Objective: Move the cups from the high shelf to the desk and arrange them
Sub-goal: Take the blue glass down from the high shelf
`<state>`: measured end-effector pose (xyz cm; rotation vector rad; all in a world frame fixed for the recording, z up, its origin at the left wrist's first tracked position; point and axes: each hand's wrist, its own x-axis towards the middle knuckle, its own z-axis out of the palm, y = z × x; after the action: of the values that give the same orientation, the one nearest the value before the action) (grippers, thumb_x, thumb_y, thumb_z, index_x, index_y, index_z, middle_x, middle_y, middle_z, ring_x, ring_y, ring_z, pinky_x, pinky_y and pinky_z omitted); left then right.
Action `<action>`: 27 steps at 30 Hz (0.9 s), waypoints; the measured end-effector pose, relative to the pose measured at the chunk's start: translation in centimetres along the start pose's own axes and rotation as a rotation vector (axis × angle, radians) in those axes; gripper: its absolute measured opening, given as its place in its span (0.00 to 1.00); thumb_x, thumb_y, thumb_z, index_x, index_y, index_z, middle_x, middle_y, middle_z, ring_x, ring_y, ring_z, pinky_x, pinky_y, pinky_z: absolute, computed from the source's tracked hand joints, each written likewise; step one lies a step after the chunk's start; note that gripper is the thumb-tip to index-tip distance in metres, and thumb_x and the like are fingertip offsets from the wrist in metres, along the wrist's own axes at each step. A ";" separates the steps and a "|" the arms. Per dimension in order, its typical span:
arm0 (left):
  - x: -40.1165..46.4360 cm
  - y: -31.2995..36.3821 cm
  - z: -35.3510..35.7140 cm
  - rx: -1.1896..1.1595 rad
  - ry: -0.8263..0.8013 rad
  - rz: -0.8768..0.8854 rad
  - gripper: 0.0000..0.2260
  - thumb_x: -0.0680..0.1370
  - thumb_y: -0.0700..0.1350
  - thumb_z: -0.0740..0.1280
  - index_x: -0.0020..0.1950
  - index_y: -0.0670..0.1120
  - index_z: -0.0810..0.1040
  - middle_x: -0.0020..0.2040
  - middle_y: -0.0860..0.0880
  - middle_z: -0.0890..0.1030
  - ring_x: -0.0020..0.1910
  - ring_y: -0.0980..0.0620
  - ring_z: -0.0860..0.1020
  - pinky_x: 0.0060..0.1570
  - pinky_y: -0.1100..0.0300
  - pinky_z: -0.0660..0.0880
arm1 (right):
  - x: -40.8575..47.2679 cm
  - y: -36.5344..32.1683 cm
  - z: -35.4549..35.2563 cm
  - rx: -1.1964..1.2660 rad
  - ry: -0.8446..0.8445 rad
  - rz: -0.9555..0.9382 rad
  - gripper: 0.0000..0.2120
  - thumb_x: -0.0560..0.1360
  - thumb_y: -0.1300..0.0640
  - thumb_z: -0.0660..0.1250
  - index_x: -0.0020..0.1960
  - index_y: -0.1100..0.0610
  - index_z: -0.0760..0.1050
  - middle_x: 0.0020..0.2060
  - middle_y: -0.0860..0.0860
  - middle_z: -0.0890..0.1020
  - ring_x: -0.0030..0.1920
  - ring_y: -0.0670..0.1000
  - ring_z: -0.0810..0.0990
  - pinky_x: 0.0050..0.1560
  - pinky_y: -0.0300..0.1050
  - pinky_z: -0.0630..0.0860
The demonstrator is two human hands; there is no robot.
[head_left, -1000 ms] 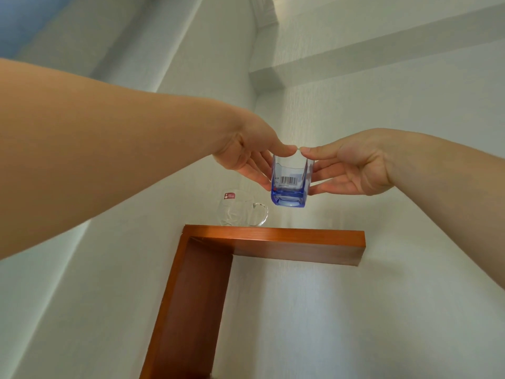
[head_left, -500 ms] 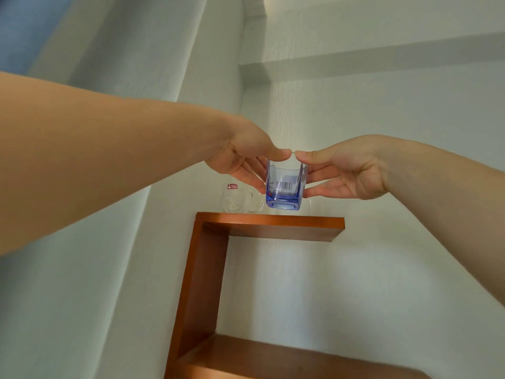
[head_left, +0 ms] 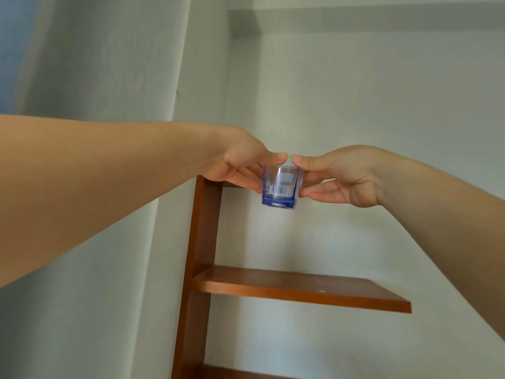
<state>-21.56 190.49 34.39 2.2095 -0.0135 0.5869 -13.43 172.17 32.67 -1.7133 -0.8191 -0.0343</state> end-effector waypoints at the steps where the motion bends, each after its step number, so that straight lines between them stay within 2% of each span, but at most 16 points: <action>1: -0.2 -0.3 0.4 -0.015 -0.006 -0.002 0.19 0.79 0.56 0.72 0.61 0.44 0.83 0.59 0.43 0.85 0.54 0.47 0.86 0.52 0.60 0.83 | -0.4 0.4 0.0 0.008 0.001 -0.003 0.13 0.72 0.47 0.77 0.50 0.54 0.85 0.42 0.51 0.90 0.36 0.49 0.88 0.33 0.38 0.83; 4: -1.1 -1.1 2.0 -0.079 -0.011 -0.017 0.20 0.76 0.57 0.73 0.61 0.45 0.84 0.61 0.44 0.85 0.58 0.47 0.85 0.50 0.62 0.82 | -1.7 1.8 -0.2 0.036 0.011 -0.014 0.11 0.72 0.48 0.78 0.50 0.53 0.85 0.39 0.49 0.89 0.36 0.49 0.89 0.32 0.38 0.82; 7: -2.1 -1.7 3.8 -0.114 -0.020 -0.029 0.24 0.67 0.59 0.76 0.59 0.48 0.85 0.62 0.45 0.84 0.60 0.47 0.83 0.43 0.64 0.82 | -2.9 3.5 -0.5 0.048 0.025 -0.027 0.11 0.73 0.49 0.78 0.51 0.53 0.84 0.42 0.49 0.90 0.39 0.49 0.89 0.33 0.39 0.82; 10: -3.2 -2.3 5.7 -0.144 0.009 -0.038 0.23 0.61 0.58 0.77 0.51 0.48 0.87 0.56 0.46 0.87 0.55 0.47 0.85 0.41 0.62 0.83 | -4.1 5.5 -1.1 0.061 0.032 -0.028 0.12 0.72 0.51 0.79 0.50 0.56 0.83 0.46 0.49 0.89 0.39 0.50 0.89 0.32 0.41 0.82; 13: -4.1 -3.1 7.9 -0.205 0.070 -0.056 0.21 0.59 0.56 0.79 0.46 0.46 0.87 0.52 0.45 0.88 0.49 0.47 0.88 0.37 0.62 0.82 | -5.1 7.4 -2.0 0.088 0.020 -0.014 0.16 0.71 0.52 0.80 0.54 0.57 0.83 0.51 0.51 0.88 0.40 0.51 0.89 0.32 0.41 0.82; 18: -5.3 -4.5 12.2 -0.261 0.157 -0.098 0.27 0.58 0.56 0.81 0.53 0.43 0.86 0.50 0.45 0.89 0.46 0.47 0.89 0.39 0.59 0.84 | -6.4 11.0 -3.5 0.120 0.007 0.000 0.21 0.70 0.51 0.81 0.58 0.58 0.81 0.53 0.53 0.87 0.43 0.52 0.89 0.34 0.41 0.83; 20: -5.9 -5.1 13.8 -0.291 0.174 -0.113 0.28 0.59 0.54 0.82 0.54 0.42 0.85 0.50 0.45 0.89 0.47 0.46 0.89 0.45 0.55 0.86 | -7.0 12.5 -4.1 0.137 -0.010 0.016 0.23 0.69 0.51 0.81 0.60 0.58 0.81 0.53 0.54 0.87 0.46 0.53 0.89 0.36 0.42 0.83; 22: -6.7 -5.6 15.3 -0.348 0.167 -0.137 0.27 0.60 0.52 0.83 0.54 0.42 0.85 0.50 0.43 0.89 0.45 0.43 0.89 0.44 0.52 0.86 | -7.5 14.0 -4.6 0.154 -0.040 0.030 0.23 0.69 0.52 0.81 0.60 0.58 0.80 0.52 0.55 0.88 0.46 0.54 0.89 0.37 0.43 0.84; 24: -7.4 -6.1 16.9 -0.383 0.176 -0.150 0.26 0.62 0.50 0.83 0.56 0.41 0.84 0.51 0.42 0.89 0.44 0.43 0.89 0.40 0.54 0.85 | -8.1 15.5 -4.9 0.181 -0.064 0.036 0.22 0.69 0.53 0.81 0.60 0.58 0.80 0.49 0.55 0.89 0.44 0.54 0.90 0.36 0.42 0.84; 27: -8.4 -7.2 19.2 -0.337 0.226 -0.158 0.26 0.63 0.51 0.82 0.57 0.43 0.83 0.49 0.45 0.89 0.43 0.49 0.89 0.38 0.62 0.83 | -9.1 18.0 -4.9 0.214 -0.089 0.037 0.22 0.69 0.54 0.81 0.59 0.58 0.80 0.47 0.54 0.89 0.44 0.52 0.90 0.35 0.40 0.83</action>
<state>-19.76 179.61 15.14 1.7912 0.1665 0.6878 -8.79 162.02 15.20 -1.5355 -0.8254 0.1511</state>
